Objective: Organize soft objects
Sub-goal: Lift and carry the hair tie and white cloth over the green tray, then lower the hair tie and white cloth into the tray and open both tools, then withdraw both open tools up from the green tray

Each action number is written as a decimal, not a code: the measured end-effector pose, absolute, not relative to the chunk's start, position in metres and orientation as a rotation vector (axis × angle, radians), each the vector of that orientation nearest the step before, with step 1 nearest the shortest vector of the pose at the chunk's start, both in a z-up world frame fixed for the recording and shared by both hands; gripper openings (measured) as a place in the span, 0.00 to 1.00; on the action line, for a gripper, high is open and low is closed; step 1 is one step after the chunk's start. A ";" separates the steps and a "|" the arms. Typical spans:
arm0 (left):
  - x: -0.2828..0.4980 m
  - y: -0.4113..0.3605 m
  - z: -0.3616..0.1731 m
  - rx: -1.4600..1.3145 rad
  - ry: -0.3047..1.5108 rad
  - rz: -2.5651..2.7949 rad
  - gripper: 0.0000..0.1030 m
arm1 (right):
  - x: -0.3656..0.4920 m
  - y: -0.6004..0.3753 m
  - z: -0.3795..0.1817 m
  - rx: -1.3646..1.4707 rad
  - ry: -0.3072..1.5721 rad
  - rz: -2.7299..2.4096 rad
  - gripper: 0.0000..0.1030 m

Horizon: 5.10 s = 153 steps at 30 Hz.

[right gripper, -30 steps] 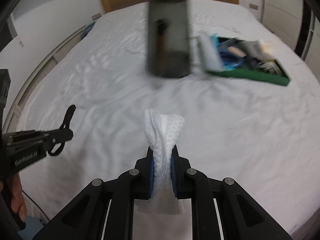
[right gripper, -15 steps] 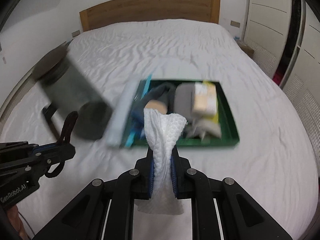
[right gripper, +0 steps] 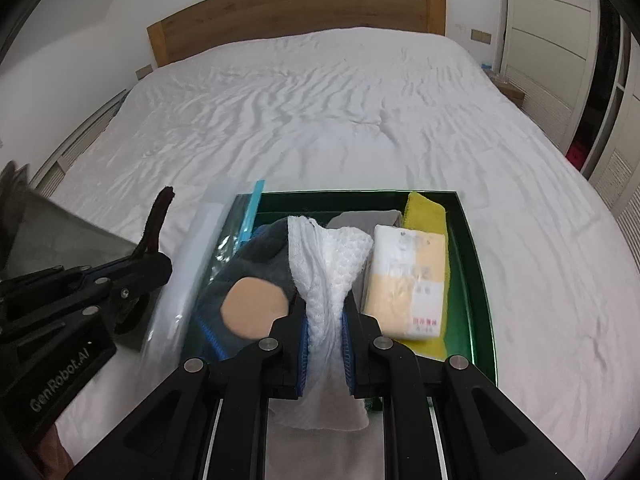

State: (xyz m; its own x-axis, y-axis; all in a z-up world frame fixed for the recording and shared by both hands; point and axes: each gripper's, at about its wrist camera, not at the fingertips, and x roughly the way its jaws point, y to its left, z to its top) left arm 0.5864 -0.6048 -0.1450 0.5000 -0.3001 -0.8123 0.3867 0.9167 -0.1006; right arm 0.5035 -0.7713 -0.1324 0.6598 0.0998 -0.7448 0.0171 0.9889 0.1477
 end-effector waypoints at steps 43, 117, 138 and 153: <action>0.604 -0.610 -0.157 0.116 0.939 -0.398 0.29 | 0.514 -0.768 -0.127 0.094 0.798 -0.014 0.44; 0.559 -0.608 -0.139 0.127 0.886 -0.382 0.82 | 0.447 -0.803 -0.105 0.069 0.731 -0.199 0.86; 0.505 -0.597 -0.118 0.101 0.836 -0.466 0.83 | 0.405 -0.796 -0.100 0.062 0.695 -0.264 0.97; 0.462 -0.554 -0.104 0.048 0.824 -0.520 0.99 | 0.359 -0.774 -0.102 0.094 0.648 -0.273 1.00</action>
State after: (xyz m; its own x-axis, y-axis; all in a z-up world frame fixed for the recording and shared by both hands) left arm 0.4618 -0.5542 -0.1043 0.5618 -0.4232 -0.7108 0.4597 0.8741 -0.1570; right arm 0.3594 -0.7742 -0.1016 0.7628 -0.2218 -0.6074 0.2799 0.9600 0.0010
